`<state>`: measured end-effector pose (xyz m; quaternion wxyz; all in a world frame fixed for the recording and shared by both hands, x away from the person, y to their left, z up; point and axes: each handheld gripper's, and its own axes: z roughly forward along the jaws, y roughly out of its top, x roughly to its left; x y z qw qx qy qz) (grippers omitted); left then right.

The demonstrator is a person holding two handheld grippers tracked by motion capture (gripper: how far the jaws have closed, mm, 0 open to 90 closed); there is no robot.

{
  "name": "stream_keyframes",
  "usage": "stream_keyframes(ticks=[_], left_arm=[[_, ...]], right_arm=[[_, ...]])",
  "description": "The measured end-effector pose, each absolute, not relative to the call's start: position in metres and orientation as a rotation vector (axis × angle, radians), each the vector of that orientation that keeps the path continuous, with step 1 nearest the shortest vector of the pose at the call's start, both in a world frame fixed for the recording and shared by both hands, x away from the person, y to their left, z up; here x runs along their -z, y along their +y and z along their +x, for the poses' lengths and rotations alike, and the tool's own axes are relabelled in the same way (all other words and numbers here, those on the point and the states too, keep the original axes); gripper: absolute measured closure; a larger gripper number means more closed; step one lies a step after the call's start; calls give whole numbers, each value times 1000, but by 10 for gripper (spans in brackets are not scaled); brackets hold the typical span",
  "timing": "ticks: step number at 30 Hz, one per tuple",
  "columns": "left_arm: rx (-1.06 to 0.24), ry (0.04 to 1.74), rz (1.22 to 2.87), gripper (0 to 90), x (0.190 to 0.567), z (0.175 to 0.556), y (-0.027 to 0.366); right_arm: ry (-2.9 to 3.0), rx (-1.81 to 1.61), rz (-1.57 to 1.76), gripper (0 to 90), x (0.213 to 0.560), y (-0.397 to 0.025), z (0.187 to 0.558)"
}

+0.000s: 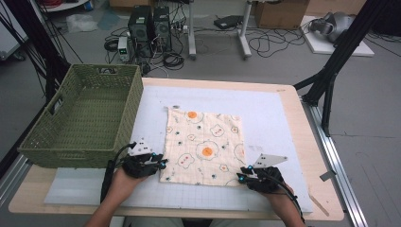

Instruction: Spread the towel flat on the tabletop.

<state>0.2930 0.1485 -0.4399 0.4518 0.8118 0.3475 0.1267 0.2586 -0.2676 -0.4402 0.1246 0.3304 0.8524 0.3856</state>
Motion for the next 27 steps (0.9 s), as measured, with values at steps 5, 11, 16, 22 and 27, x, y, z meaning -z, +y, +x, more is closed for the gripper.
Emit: stream_keyframes(ticks=[5,11,16,22,27], left_arm=[[-304,839,1824,443,431,301,147],[-361,841,1725,288,417,316,144],[-394,855,1705,187,416,325,144],[-403,801,1718,192,415,323,143],[-394,800,1759,208,418,320,147]], right_arm=[[2287,-1122,1023,375,433,-277,263],[2135,-1181,1099,231,422,-290,270],[2051,-1194,1139,152,412,-300,281],[1994,-1215,1188,116,412,-306,291],[2052,-1161,1140,115,421,-305,288]])
